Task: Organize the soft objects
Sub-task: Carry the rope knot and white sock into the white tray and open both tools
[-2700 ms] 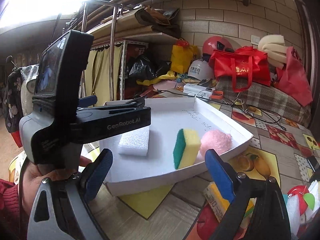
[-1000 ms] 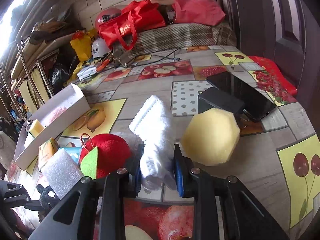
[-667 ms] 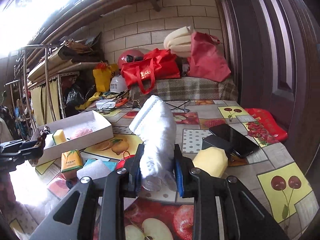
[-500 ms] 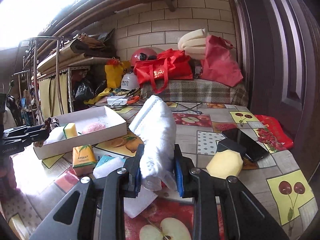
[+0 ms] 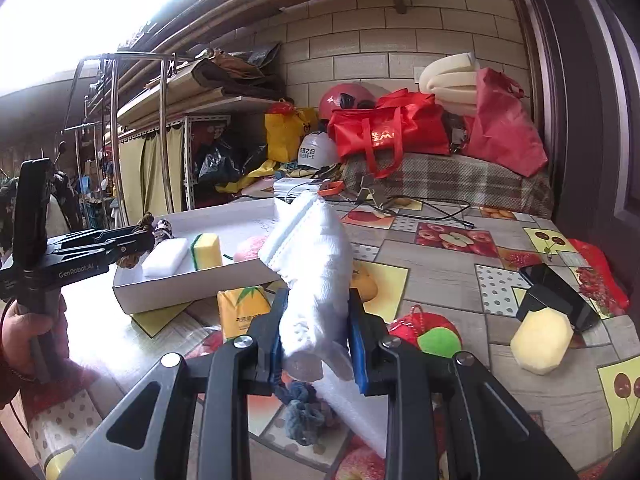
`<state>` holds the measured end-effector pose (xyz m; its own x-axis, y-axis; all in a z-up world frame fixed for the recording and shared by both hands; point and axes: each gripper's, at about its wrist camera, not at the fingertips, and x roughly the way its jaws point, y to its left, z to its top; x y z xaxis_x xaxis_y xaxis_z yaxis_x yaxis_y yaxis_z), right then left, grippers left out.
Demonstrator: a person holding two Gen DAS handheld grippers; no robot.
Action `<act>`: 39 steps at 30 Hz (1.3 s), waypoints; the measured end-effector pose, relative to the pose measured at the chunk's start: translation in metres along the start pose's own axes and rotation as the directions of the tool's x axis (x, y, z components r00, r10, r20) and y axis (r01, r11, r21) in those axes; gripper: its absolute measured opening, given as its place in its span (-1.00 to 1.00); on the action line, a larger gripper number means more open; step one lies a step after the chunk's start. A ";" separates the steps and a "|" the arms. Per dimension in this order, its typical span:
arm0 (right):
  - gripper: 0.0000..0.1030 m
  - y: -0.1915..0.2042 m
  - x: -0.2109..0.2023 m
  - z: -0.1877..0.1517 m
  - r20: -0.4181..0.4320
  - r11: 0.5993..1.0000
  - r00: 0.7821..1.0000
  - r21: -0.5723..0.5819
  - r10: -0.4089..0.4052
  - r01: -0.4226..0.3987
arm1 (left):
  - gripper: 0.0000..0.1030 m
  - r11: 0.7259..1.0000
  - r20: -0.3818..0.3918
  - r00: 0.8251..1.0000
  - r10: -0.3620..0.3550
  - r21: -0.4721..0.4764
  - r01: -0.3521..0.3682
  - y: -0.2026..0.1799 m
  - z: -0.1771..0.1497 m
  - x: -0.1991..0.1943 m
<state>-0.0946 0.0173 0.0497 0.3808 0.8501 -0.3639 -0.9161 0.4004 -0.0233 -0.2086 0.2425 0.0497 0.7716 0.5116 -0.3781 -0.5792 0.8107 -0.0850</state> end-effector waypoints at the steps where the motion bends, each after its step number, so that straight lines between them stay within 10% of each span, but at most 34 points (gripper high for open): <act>1: -0.49 0.006 0.005 0.001 -0.005 1.000 1.000 -0.008 0.012 -0.012 | -0.31 1.000 0.005 1.000 0.017 -0.013 -0.017 0.007 0.000 0.001; 16: -0.50 0.098 0.087 0.025 -0.119 0.984 0.984 -0.099 0.135 -0.147 | -0.31 0.989 0.010 0.991 0.135 -0.057 -0.134 0.057 0.016 0.037; 34: -0.49 0.107 0.166 0.046 -0.224 0.994 0.969 -0.029 0.100 -0.110 | -0.27 0.980 -0.024 0.983 0.184 -0.071 -0.185 0.065 0.027 0.062; 38: -0.36 0.110 0.160 0.046 -0.205 0.993 0.974 -0.047 0.098 -0.110 | 0.17 0.976 -0.022 0.977 0.212 -0.044 -0.213 0.061 0.027 0.063; 39: 0.05 0.111 0.160 0.046 -0.201 0.993 0.975 -0.052 0.091 -0.104 | 0.32 0.972 -0.015 0.973 0.229 -0.047 -0.229 0.061 0.027 0.062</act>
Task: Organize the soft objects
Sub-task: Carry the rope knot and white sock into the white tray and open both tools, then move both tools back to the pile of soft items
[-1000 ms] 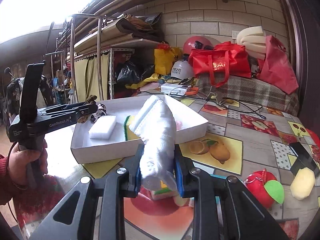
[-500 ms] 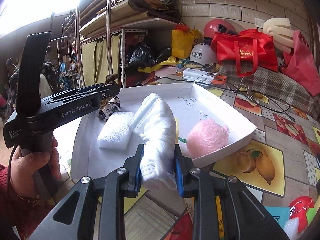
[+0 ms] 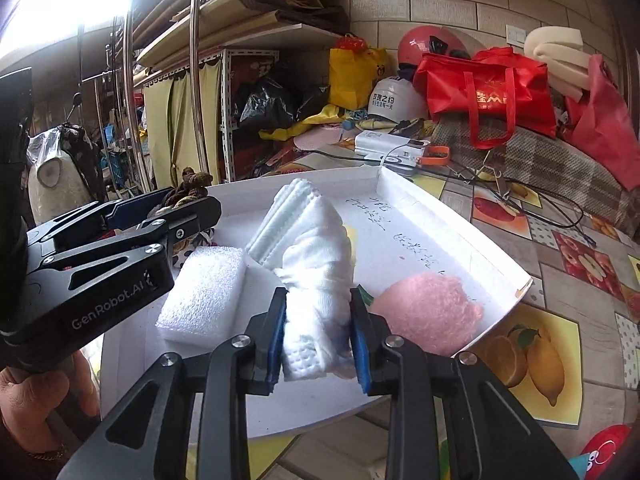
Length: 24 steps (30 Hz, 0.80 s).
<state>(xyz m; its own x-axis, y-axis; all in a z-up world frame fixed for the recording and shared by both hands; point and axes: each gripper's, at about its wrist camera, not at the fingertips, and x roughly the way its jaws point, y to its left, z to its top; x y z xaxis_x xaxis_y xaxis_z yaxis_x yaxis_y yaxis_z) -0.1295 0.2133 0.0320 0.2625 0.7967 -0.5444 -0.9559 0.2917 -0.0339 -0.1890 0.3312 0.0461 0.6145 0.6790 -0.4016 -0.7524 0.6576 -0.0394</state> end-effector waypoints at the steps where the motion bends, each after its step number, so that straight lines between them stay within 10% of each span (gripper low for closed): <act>1: 0.36 0.001 0.000 0.001 0.004 1.000 1.000 -0.005 -0.006 0.006 | 0.68 1.000 0.010 1.000 0.013 -0.005 -0.012 0.001 0.000 -0.002; 2: 0.84 0.002 -0.001 0.001 0.013 1.000 1.000 -0.011 -0.012 0.012 | 1.00 1.000 0.020 1.000 0.021 -0.010 -0.021 0.002 -0.001 -0.004; 4: 0.99 0.005 -0.005 0.001 0.034 0.999 0.999 -0.029 -0.019 0.020 | 1.00 0.999 0.035 0.998 0.045 -0.019 -0.044 0.004 -0.001 -0.007; 24: 0.99 0.030 -0.051 -0.019 0.181 0.988 0.983 -0.136 -0.043 0.068 | 1.00 0.993 0.070 0.994 0.083 -0.088 -0.077 0.014 -0.002 -0.017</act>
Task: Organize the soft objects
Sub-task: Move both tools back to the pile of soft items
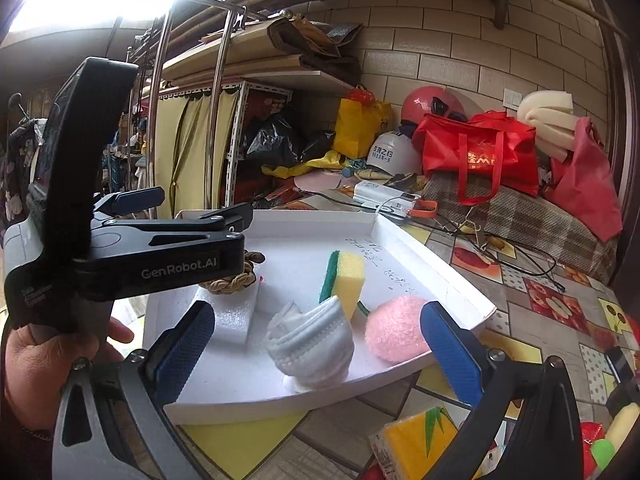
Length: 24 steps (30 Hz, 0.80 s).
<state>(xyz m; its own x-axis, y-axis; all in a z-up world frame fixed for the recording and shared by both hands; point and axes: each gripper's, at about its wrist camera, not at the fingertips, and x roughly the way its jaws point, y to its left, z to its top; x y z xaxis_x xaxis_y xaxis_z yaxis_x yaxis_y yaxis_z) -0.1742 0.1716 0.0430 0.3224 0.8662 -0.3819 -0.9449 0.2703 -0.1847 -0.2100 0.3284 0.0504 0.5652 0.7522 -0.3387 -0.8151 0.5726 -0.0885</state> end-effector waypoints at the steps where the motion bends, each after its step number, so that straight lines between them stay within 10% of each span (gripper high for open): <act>1: 0.99 0.003 -0.008 -0.003 0.011 1.000 1.000 -0.015 0.007 -0.007 | 1.00 1.000 -0.003 1.000 -0.008 0.007 0.008 -0.002 -0.001 -0.001; 9: 0.99 0.006 -0.070 -0.028 0.066 0.992 0.997 -0.119 0.035 -0.027 | 1.00 0.990 -0.020 0.994 -0.112 0.083 0.113 -0.037 -0.010 -0.020; 16: 0.99 -0.108 -0.119 -0.059 0.008 0.976 0.986 0.147 -0.166 0.163 | 1.00 0.948 -0.078 0.954 -0.289 0.117 0.297 -0.087 -0.025 -0.048; 21: 1.00 -0.219 -0.139 -0.109 -0.266 0.820 0.923 0.435 -0.278 0.372 | 1.00 0.914 -0.139 0.926 -0.351 0.165 0.372 -0.141 -0.036 -0.063; 24: 1.00 -0.245 -0.139 -0.122 -0.397 0.753 0.847 0.417 -0.354 0.510 | 1.00 0.876 -0.187 0.889 -0.418 0.176 0.448 -0.171 -0.042 -0.068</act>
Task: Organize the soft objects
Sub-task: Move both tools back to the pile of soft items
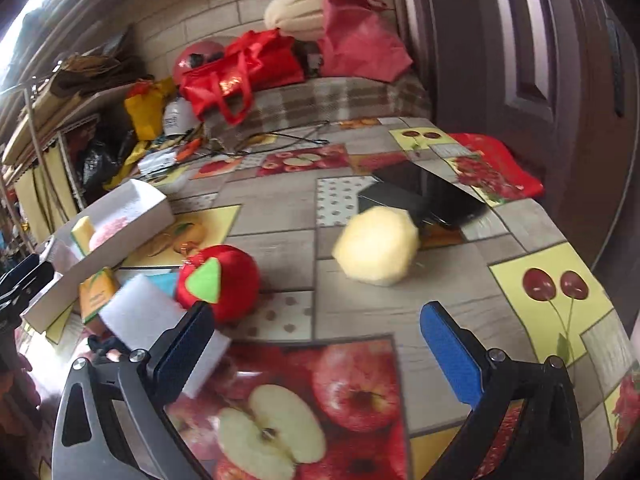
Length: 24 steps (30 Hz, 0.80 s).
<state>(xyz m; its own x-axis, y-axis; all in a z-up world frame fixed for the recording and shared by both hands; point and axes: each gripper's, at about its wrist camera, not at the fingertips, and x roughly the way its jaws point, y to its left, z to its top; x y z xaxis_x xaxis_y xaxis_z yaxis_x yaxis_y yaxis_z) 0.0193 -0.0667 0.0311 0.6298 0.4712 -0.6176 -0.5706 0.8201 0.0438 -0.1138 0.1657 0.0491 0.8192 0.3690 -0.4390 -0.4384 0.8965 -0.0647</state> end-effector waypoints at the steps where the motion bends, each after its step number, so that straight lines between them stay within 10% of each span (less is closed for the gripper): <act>1: 1.00 -0.002 0.005 0.001 -0.027 0.999 0.999 -0.007 -0.036 0.036 | 1.00 1.000 -0.011 1.000 -0.022 0.008 0.023 -0.009 0.001 0.004; 7: 1.00 -0.023 0.039 -0.014 -0.247 0.993 0.963 0.012 -0.109 0.116 | 1.00 0.993 -0.054 0.994 -0.091 0.067 0.095 -0.043 0.002 0.012; 19: 1.00 -0.025 0.037 -0.015 -0.242 0.993 0.964 0.016 -0.106 0.114 | 1.00 0.983 0.058 0.992 -0.115 -0.139 0.122 0.006 0.001 -0.013; 24: 1.00 -0.024 0.038 -0.014 -0.242 0.993 0.964 0.016 -0.107 0.114 | 1.00 0.973 0.097 0.995 -0.018 -0.227 0.039 0.034 0.000 -0.022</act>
<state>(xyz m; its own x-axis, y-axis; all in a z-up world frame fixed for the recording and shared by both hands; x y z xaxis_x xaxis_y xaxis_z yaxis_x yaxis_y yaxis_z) 0.0493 -0.0735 -0.0044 0.5405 0.2882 -0.7904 -0.4866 0.8735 -0.0143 -0.1467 0.1878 0.0566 0.8588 0.3751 -0.3491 -0.4782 0.8313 -0.2832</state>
